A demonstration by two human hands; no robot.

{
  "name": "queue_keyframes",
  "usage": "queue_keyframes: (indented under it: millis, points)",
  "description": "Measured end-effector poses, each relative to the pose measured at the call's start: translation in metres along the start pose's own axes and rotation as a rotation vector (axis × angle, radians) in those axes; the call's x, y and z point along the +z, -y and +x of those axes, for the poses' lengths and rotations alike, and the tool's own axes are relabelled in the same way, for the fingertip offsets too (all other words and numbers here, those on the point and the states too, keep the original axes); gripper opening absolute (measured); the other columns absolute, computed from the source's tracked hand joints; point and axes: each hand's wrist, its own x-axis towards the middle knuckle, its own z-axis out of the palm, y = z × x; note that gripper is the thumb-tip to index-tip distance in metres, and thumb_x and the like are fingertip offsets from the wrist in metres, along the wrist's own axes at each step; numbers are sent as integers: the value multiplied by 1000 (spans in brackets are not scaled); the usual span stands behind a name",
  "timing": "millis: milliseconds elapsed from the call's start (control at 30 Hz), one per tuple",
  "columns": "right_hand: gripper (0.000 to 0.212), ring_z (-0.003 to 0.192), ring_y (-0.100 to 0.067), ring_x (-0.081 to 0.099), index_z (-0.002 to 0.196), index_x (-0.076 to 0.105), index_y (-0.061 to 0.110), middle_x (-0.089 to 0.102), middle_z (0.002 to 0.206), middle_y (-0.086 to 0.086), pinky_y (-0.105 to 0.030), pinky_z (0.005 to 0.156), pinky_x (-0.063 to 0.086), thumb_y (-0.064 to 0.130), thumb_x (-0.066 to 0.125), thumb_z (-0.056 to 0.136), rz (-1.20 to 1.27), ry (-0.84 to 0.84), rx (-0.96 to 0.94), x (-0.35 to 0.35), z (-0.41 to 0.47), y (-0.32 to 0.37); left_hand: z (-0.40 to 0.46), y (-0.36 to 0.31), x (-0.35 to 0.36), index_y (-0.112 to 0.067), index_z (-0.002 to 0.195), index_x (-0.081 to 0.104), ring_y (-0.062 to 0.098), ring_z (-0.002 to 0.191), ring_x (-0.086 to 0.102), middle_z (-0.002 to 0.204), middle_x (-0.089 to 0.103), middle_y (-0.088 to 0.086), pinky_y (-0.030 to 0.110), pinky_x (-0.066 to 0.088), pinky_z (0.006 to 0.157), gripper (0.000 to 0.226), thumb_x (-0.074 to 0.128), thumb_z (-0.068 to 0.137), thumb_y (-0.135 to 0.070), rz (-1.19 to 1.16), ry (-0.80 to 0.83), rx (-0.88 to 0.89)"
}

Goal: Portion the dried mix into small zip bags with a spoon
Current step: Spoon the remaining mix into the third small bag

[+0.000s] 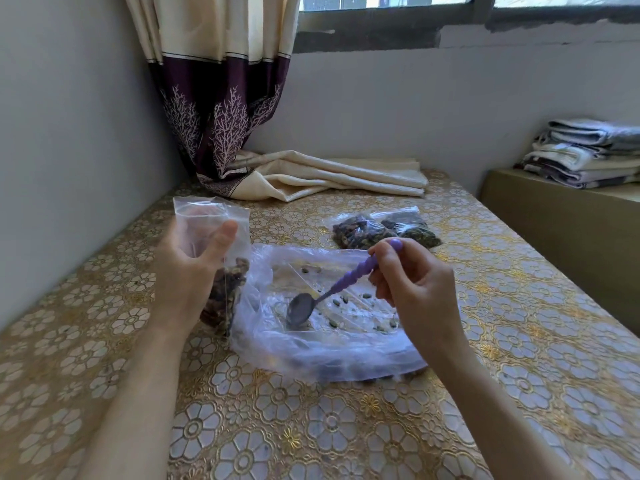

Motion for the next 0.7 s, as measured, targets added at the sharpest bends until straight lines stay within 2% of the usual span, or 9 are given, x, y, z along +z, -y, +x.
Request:
queue_keyframes:
  millis: [100, 267, 400, 533, 633, 700]
  points:
    - [25, 48, -17, 50, 71, 61, 7, 60, 56, 1, -31, 47, 41, 14, 52, 94, -60, -4, 7, 2, -2, 0, 0, 2, 0, -27, 96, 57, -2, 72, 64, 83, 66, -9, 11, 49, 63, 33, 64, 72, -49, -10, 10, -19]
    - [27, 46, -7, 54, 69, 62, 7, 63, 53, 5, -15, 45, 39, 14, 54, 93, -7, 16, 65, 16, -7, -3, 0, 2, 0, -28, 95, 57, -1, 73, 65, 82, 67, -10, 12, 49, 63, 31, 64, 72, -48, -23, 9, -24]
    - [29, 46, -20, 61, 68, 66, 2, 65, 54, -8, -22, 43, 47, 14, 56, 93, 108, -22, 201, 21, -10, -8, 0, 1, 0, -30, 95, 56, -1, 73, 65, 82, 67, -11, 12, 49, 64, 30, 64, 72, -47, -34, 20, -32]
    - [33, 51, -23, 66, 63, 68, 8, 67, 54, -9, -23, 49, 53, 14, 57, 93, 185, -74, 319, 22, -8, -11, -1, 0, 1, -30, 95, 56, -2, 72, 65, 81, 68, -13, 10, 48, 63, 30, 64, 73, -48, -26, 13, -28]
    - [43, 53, -23, 68, 52, 69, 13, 68, 55, -10, -21, 50, 54, 12, 56, 93, 228, -94, 369, 24, -8, -12, -2, 1, 2, -30, 95, 57, -2, 74, 65, 81, 69, -15, 11, 49, 64, 31, 64, 73, -50, -16, 19, -29]
    - [40, 56, -24, 69, 56, 70, 11, 69, 57, -11, -21, 52, 54, 12, 56, 93, 255, -103, 412, 26, -7, -13, -1, 1, 2, -29, 95, 57, -1, 73, 65, 82, 69, -14, 12, 49, 64, 32, 64, 73, -51, -9, 23, -29]
